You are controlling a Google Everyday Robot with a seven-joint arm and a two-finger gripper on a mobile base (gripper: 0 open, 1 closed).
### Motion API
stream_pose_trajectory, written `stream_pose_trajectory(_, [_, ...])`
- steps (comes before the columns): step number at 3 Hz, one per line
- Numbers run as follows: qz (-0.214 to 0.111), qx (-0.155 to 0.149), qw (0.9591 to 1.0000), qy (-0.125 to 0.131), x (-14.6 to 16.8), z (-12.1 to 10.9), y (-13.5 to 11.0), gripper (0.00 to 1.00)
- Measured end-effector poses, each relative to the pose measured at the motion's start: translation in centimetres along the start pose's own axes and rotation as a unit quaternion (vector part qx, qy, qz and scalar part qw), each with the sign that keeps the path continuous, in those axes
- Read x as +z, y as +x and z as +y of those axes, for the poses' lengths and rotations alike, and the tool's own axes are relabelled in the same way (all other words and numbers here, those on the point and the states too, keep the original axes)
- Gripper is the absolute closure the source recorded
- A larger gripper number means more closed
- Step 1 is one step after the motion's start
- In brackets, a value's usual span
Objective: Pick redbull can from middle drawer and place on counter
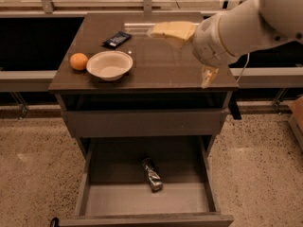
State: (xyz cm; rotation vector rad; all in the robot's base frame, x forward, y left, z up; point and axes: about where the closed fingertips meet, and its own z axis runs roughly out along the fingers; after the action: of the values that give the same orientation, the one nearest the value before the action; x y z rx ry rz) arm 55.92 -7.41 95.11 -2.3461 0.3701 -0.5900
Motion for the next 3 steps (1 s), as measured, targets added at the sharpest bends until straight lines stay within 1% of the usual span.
stream_pose_trajectory(1, [-0.079,-0.031,0.9946,-0.06,4.8,4.2,-4.2,0.0])
stream_pose_trajectory(2, [-0.131,-0.039,0.9824,-0.127,9.2,12.8,-9.6,0.0])
stream_pose_trajectory(3, [-0.133,-0.045,0.9712,-0.192,12.4,21.1,-13.5,0.0])
